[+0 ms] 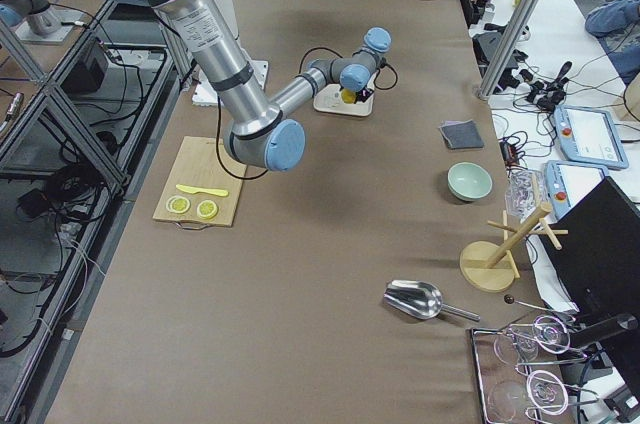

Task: Place all lemons on tray

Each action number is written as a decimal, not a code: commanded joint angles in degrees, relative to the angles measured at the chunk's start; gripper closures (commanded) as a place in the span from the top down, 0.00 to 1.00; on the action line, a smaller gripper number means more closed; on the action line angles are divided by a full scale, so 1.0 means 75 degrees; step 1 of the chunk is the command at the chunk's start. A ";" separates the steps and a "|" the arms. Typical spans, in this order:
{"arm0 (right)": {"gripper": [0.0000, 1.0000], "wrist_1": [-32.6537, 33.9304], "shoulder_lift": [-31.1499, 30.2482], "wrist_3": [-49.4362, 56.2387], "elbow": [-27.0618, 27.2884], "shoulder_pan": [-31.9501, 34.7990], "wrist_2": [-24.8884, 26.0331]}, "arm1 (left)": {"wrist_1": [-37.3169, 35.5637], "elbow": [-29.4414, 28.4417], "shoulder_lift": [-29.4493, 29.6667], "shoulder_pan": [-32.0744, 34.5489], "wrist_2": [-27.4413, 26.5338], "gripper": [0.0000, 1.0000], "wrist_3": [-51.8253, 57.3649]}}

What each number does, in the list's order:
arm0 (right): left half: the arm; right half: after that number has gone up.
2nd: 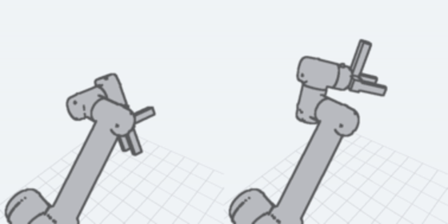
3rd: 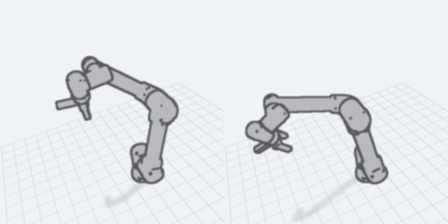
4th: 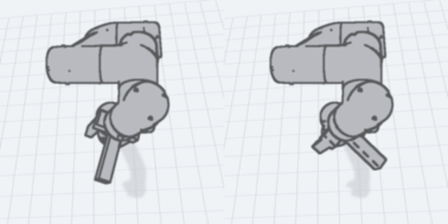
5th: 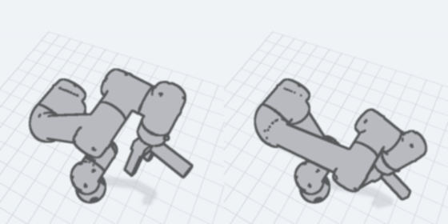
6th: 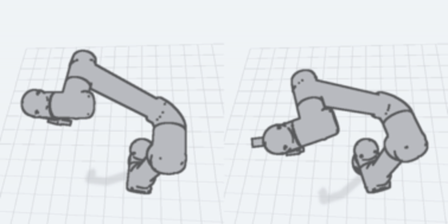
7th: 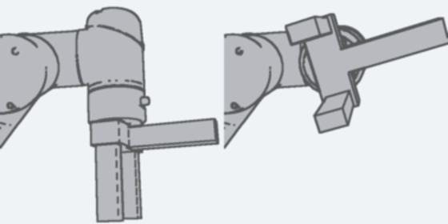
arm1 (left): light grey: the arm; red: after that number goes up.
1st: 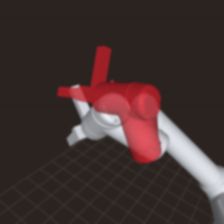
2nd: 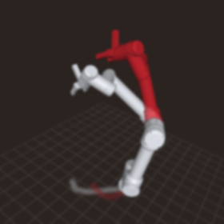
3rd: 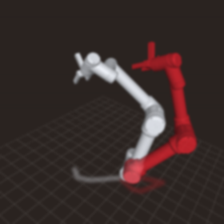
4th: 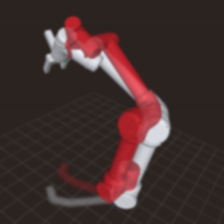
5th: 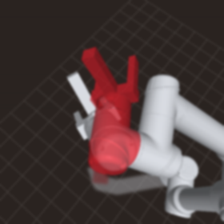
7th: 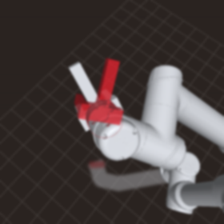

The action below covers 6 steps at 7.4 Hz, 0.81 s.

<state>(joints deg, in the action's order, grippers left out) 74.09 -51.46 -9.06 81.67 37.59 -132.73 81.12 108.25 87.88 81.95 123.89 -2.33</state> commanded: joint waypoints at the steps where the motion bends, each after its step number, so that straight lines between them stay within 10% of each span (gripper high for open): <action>1: 0.39 0.0012 0.0041 -0.0011 -0.0073 -0.0113 0.0037 | 0.0071 -0.0369 -0.0291 0.0800 0.0645 0.98 0.0530; 3: 0.99 0.0023 0.0193 -0.0081 -0.0236 -0.0113 0.0026 | 0.0118 -0.0908 -0.0572 0.1433 0.1583 0.98 0.1106; 6: 0.99 0.0070 0.0252 -0.0105 -0.0214 0.0189 -0.0103 | 0.0852 -0.1423 -0.0457 0.1507 0.1516 0.98 0.1073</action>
<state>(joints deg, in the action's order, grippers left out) 74.42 -49.85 -9.78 79.97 37.65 -133.10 84.36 99.84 83.82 93.19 135.27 6.03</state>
